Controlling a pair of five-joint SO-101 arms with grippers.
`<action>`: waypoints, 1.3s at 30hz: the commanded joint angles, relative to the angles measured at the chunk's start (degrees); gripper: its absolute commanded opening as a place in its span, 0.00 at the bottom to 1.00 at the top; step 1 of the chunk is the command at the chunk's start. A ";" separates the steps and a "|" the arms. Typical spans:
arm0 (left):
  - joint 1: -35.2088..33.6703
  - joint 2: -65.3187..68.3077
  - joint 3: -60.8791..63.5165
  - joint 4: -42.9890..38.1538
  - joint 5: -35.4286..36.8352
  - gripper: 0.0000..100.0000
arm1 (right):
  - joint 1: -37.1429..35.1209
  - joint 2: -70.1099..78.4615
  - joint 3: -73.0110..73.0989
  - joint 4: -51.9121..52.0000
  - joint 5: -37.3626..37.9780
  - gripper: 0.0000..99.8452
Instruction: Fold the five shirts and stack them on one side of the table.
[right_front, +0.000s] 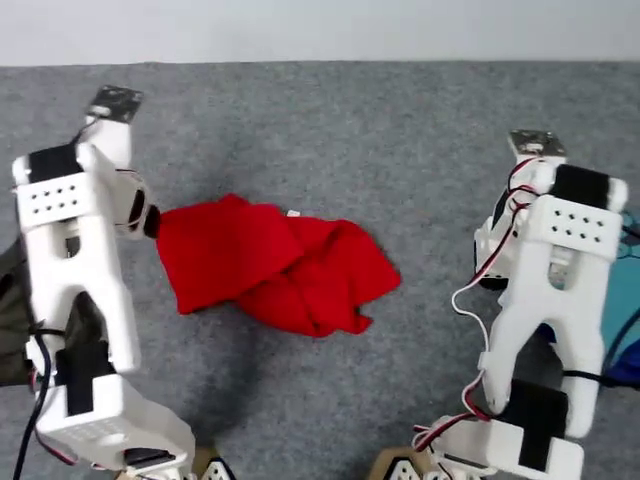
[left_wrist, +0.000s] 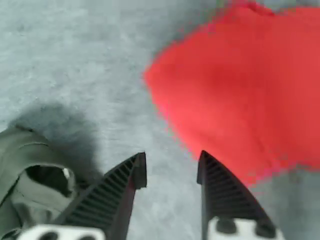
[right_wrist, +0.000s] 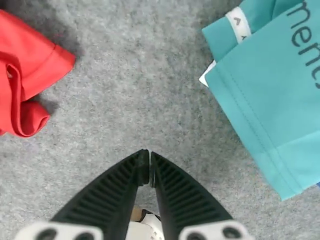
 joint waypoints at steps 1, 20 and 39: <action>7.38 -0.44 -3.47 7.03 -2.64 0.18 | -1.45 -3.12 -3.08 2.51 -0.18 0.01; 33.67 13.36 2.33 -9.41 2.99 0.20 | -1.63 -3.30 4.84 2.42 -0.09 0.01; 31.30 -1.93 2.15 -13.36 4.22 0.00 | -1.63 -3.30 4.75 2.42 -0.09 0.01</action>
